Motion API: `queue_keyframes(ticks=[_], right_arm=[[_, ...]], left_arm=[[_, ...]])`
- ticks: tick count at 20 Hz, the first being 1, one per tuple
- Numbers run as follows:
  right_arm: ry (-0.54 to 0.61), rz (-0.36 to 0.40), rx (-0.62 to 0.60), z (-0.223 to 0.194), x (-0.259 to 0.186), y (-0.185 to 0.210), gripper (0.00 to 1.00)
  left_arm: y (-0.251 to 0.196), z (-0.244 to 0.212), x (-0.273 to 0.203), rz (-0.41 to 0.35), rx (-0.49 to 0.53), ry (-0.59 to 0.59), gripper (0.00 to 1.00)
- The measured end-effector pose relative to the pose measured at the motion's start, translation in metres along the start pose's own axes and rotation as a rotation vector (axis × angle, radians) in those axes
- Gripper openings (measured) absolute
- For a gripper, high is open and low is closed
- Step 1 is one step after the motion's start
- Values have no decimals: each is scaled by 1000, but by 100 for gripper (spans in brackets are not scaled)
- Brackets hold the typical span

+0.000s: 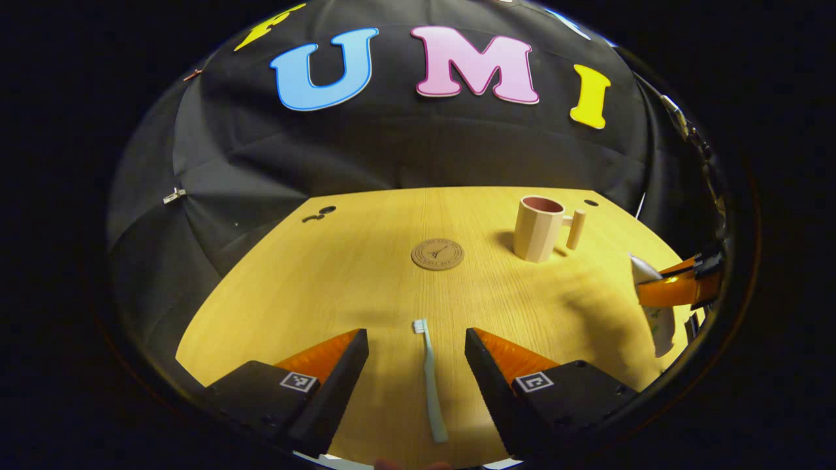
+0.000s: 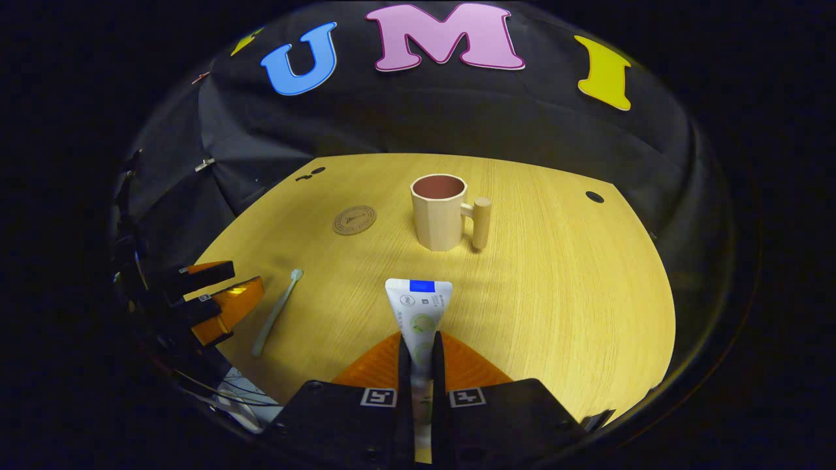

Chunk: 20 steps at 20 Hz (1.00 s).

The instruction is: Put the toothbrush and toothpaste on the desktop into the cup, then pick up the cup and place it on the coaster on the desktop.

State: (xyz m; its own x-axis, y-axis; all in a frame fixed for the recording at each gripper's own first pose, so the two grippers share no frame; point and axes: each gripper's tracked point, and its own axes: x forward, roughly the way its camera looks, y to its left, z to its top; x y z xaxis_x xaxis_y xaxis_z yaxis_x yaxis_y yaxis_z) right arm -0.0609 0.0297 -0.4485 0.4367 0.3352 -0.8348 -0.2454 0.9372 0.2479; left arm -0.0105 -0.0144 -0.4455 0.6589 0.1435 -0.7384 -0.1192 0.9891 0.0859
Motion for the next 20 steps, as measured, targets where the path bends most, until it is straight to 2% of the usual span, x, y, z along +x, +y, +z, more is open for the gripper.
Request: queue_keyframes(ticks=[6,9,13,15,17,19,20], right_arm=[[1,38,14,-6,0,-9,14],[3,48,22,-7,1,-12,14],[-4,50,28,-5,2,-17,14],[-6,64,42,-3,2,-16,14],[-8,70,49,-2,1,-16,14],[-13,70,51,-2,-1,-16,14],[-16,73,54,-1,-2,-16,14]], left_arm=[[-2,-35,31,21,-4,116,94],[-6,-47,37,9,-6,173,93],[-15,-50,39,-29,-52,200,85],[-14,-52,39,-31,-36,202,72],[-18,-50,37,-38,-17,202,50],[-18,-50,38,-43,-19,209,37],[-22,-48,41,-50,-32,205,35]])
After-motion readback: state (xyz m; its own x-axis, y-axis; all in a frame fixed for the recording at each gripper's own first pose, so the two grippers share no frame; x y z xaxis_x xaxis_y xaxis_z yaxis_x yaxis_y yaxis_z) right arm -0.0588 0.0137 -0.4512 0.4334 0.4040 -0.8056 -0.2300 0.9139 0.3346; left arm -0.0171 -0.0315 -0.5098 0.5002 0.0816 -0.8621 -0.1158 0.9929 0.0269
